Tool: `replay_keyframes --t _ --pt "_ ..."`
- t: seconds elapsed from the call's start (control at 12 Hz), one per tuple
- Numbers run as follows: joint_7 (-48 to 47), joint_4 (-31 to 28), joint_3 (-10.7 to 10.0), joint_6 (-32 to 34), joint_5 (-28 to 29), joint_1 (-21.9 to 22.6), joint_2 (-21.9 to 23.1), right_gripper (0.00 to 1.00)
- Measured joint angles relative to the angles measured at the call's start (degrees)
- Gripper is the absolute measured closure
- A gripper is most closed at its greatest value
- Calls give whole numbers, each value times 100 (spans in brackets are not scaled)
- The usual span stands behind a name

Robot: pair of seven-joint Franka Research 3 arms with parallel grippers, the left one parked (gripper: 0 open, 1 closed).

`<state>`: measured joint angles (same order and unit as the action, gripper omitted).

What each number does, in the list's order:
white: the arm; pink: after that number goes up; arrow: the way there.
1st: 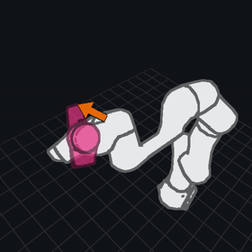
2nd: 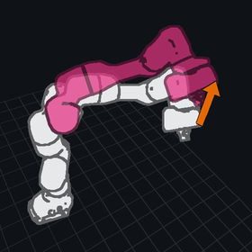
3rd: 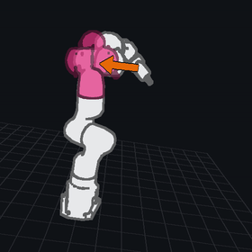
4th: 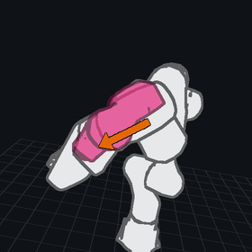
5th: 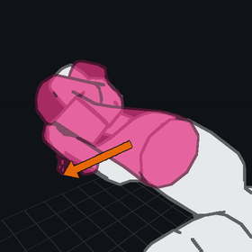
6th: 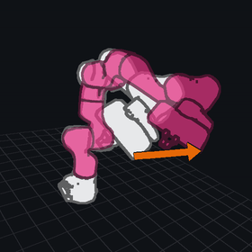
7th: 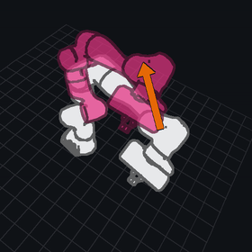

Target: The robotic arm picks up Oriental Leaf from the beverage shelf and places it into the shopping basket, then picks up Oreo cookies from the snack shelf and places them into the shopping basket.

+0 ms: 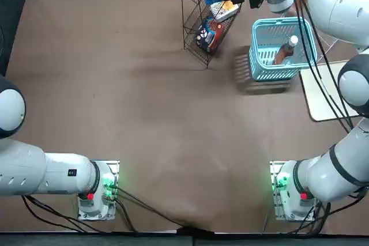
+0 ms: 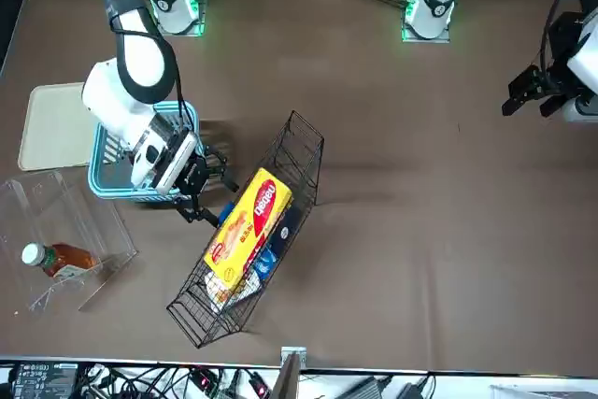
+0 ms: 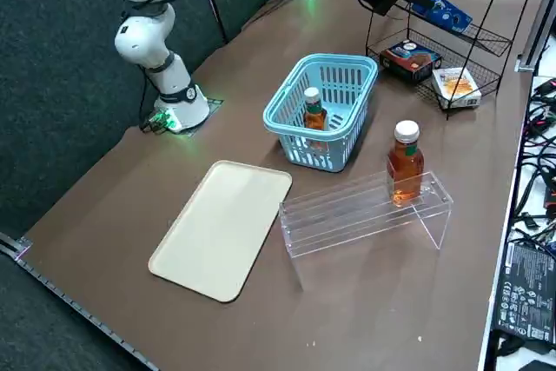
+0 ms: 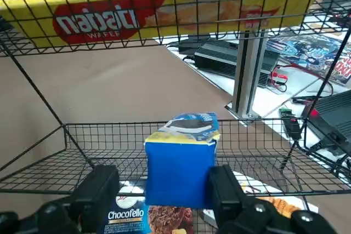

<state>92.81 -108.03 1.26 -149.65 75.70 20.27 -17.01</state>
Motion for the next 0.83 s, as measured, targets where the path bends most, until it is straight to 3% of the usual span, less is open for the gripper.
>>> replay_keyframes --t 0.83 --pt "0 339 -7 -190 0 47 -282 0"
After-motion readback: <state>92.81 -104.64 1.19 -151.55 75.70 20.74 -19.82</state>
